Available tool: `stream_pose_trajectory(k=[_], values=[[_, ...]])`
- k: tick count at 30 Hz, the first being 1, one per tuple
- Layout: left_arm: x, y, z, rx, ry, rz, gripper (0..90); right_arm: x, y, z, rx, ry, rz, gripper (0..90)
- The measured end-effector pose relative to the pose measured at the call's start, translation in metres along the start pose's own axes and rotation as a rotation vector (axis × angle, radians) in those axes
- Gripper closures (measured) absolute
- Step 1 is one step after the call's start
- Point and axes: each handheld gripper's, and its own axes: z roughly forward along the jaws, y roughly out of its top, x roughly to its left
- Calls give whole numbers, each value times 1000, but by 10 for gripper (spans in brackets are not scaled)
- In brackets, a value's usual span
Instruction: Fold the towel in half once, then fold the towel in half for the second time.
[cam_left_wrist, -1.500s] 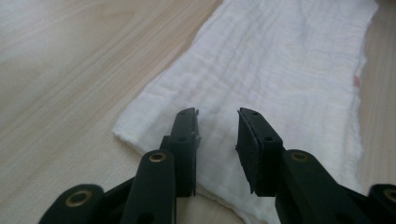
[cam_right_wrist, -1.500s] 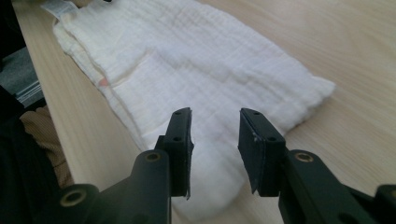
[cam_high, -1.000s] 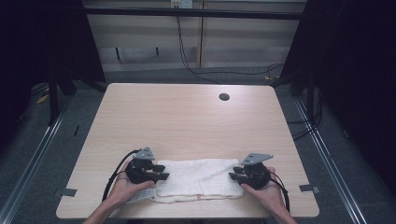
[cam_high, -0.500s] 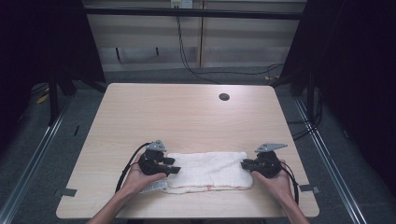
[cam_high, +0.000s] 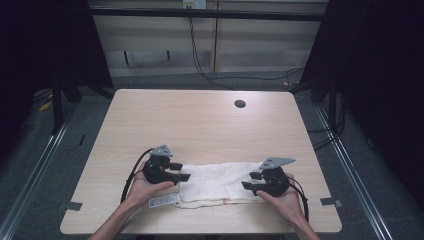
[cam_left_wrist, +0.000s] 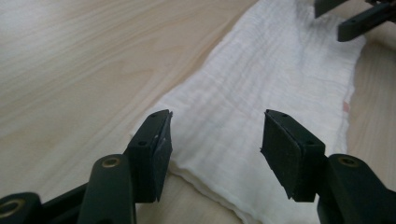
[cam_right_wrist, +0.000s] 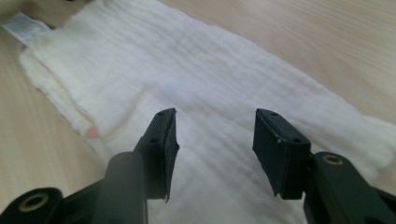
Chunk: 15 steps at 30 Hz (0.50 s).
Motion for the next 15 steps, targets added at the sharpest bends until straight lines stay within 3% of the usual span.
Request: stream_pose_trajectory(k=[2,3,5,7,11,13,15], values=[[5,7,1,16,31,26,439,5,3,-1,-12,25,-14,474],[7,10,1,2,52,18,459,8,5,-1,-14,37,-15,466],[9,17,0,-24,22,25,445,12,8,2,-7,59,-10,460],[12,22,-2,-17,19,33,418,19,11,7,2,82,-30,460],[24,26,-4,-44,18,8,422,34,22,19,2,136,-54,484],[30,23,-3,-56,-9,-2,434,41,27,25,2,168,-61,496],[33,21,-3,-49,16,-11,435,50,32,31,1,194,-70,514]])
